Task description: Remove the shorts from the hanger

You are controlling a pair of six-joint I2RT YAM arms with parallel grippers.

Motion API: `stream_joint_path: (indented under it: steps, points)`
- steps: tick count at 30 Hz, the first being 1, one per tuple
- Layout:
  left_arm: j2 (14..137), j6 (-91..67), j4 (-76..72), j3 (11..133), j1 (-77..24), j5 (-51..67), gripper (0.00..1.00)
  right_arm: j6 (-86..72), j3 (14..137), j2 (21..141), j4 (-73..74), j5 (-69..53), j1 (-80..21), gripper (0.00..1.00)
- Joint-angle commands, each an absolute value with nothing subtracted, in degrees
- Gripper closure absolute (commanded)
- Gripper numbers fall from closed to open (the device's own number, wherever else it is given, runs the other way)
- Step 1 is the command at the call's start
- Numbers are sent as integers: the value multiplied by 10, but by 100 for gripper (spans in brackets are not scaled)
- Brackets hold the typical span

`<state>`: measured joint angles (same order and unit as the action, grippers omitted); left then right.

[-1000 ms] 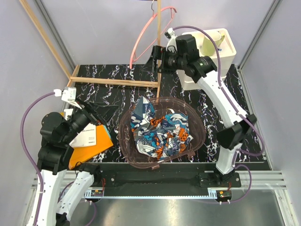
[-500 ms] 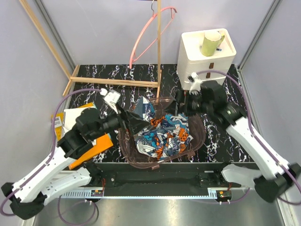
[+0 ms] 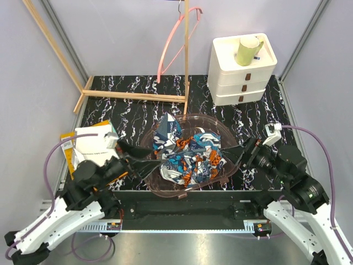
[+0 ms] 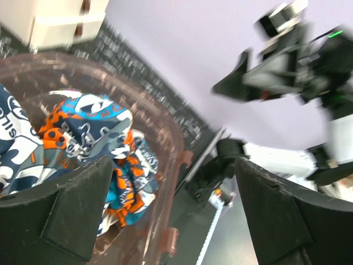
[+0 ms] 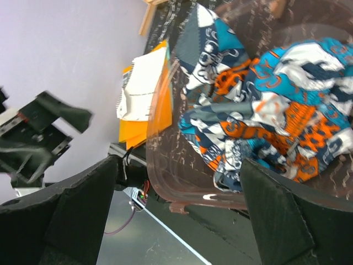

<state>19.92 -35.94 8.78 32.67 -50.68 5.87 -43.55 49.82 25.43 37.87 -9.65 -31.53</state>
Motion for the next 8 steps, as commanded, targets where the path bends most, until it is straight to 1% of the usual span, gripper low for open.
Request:
stream_joint_path:
  steps: [1, 4, 8]
  points:
    - [84, -400, 18, 281, -510, 40, 3, -472, 484, 229, 420, -62, -318, 0]
    - [40, -422, 1, 259, -509, 51, 2, -487, 472, 196, 409, -73, -319, 0]
    - [25, -445, -39, 253, -510, 81, 1, -524, 426, 158, 348, -127, -318, 0]
